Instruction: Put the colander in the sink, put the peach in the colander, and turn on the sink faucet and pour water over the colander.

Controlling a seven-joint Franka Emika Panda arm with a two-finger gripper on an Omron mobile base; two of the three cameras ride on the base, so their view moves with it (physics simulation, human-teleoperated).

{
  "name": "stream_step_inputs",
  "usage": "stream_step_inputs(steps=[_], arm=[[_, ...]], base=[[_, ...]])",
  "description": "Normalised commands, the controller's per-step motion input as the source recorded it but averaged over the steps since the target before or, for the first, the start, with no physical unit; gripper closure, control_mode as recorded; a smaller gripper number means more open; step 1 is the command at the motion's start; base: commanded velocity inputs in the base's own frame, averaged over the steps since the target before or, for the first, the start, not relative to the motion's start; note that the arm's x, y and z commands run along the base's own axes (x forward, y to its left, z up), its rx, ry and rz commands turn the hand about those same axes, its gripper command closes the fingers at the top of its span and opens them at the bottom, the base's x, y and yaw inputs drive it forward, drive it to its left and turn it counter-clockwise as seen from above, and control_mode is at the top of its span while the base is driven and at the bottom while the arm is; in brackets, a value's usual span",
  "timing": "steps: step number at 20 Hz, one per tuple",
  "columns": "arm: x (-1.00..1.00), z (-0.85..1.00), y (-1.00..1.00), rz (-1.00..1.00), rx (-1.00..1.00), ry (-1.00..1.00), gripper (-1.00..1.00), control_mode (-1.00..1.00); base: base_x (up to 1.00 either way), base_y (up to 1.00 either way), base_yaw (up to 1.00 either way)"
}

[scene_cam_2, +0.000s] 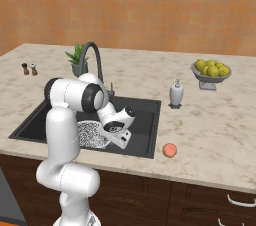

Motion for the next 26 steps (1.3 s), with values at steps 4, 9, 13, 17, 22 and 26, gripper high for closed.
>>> stream_step_inputs(steps=[4, 9, 13, 17, 22, 26], arm=[[0.0, 0.0, 0.0, 0.0, 0.0, 0.0, 1.0, -1.0], [0.0, 0.0, 0.0, 0.0, 0.0, 0.0, -1.0, -1.0], [0.0, 0.0, 0.0, 0.0, 0.0, 0.0, -1.0, -1.0], [0.0, 0.0, 0.0, 0.0, 0.0, 0.0, -1.0, -1.0], [0.0, 0.0, 0.0, 0.0, 0.0, 0.0, -1.0, -1.0], [0.0, 0.0, 0.0, 0.0, 0.0, 0.0, -1.0, -1.0]], base=[[0.0, 0.0, 0.0], [0.0, 0.0, 0.0], [0.0, 0.0, 0.0], [0.0, 0.0, 0.0], [0.0, 0.0, 0.0], [0.0, 0.0, 0.0]])
